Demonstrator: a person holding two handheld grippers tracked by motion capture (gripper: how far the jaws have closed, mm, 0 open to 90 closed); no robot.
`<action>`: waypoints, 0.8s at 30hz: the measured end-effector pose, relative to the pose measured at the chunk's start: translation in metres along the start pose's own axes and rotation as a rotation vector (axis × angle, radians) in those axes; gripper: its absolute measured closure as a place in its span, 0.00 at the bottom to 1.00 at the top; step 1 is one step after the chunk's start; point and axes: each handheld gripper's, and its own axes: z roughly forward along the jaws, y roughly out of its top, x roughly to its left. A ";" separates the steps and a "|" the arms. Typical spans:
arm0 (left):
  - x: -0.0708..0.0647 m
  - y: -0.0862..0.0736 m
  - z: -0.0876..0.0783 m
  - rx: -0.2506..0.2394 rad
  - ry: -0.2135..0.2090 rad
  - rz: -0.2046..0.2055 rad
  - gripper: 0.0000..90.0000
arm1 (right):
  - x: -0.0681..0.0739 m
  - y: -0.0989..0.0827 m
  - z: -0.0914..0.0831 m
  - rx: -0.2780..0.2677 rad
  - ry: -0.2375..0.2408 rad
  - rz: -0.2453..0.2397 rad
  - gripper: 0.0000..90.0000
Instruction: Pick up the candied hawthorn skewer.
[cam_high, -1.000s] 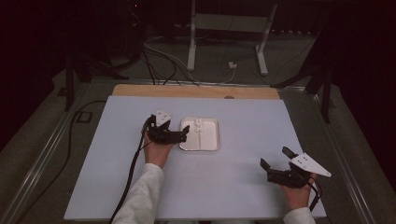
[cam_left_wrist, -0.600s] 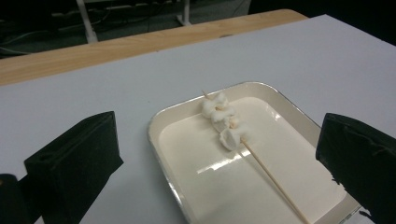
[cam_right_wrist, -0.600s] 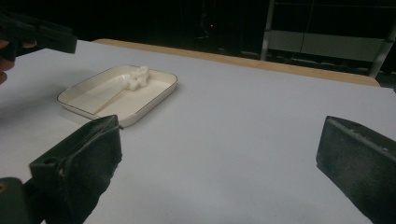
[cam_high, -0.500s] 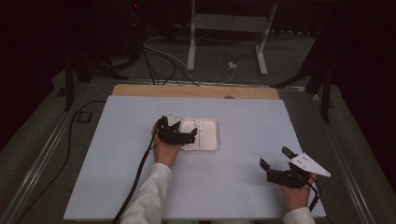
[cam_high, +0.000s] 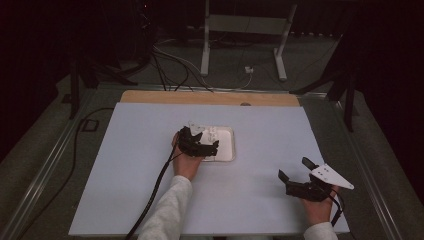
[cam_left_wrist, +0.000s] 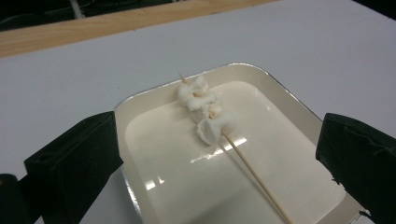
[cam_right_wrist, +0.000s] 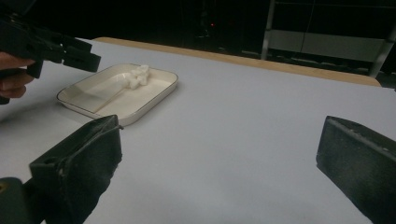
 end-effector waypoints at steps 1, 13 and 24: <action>0.000 0.000 0.000 0.000 0.000 0.000 0.01 | 0.000 0.000 0.000 0.000 0.000 0.001 0.01; -0.015 -0.005 0.016 0.072 -0.019 0.009 0.05 | 0.000 0.000 0.000 0.001 -0.003 -0.003 0.01; -0.029 -0.012 0.028 0.182 0.034 0.079 0.32 | 0.000 0.000 0.000 0.003 -0.001 -0.006 0.01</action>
